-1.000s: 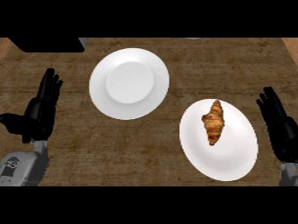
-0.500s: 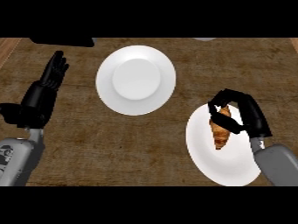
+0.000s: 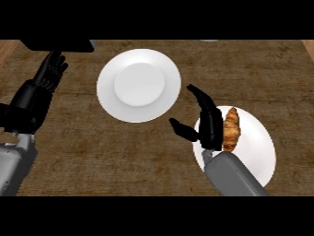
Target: Pick the croissant from the plate and place it in the plate
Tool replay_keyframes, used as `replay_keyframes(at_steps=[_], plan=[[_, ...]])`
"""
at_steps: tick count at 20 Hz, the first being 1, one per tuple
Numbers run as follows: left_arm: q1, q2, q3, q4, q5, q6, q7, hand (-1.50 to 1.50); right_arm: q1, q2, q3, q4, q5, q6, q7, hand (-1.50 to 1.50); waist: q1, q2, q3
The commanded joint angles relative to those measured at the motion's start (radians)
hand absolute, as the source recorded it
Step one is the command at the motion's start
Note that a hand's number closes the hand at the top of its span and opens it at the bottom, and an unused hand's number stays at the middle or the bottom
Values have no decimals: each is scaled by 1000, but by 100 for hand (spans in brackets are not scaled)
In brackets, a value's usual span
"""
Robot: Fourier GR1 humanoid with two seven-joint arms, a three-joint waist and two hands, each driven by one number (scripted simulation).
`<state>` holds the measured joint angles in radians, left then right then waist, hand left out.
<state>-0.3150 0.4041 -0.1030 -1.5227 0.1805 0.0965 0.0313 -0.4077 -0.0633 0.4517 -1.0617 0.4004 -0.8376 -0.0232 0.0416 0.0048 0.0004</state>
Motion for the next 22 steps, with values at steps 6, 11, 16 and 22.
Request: replay_keyframes(at_steps=[6, 11, 16, 22], plan=[[43, 20, 54, -8, 6, -42, 6, 0, -132, 1, 54, -36, 374, 17, 396, -150, -57, -13, -3], [35, 30, 64, -24, 0, -17, 39, 0, -195, -69, 47, 30, 430, 327, 683, -150, -80, -23, -7], [43, 41, 80, -49, 23, -27, 69, 0, -284, -73, 66, 13, 428, 669, 951, -150, -76, -30, -7], [59, 29, 66, -82, 9, -29, 69, 0, -321, -22, 30, -65, 329, 985, 1198, -150, -55, -16, -2]])
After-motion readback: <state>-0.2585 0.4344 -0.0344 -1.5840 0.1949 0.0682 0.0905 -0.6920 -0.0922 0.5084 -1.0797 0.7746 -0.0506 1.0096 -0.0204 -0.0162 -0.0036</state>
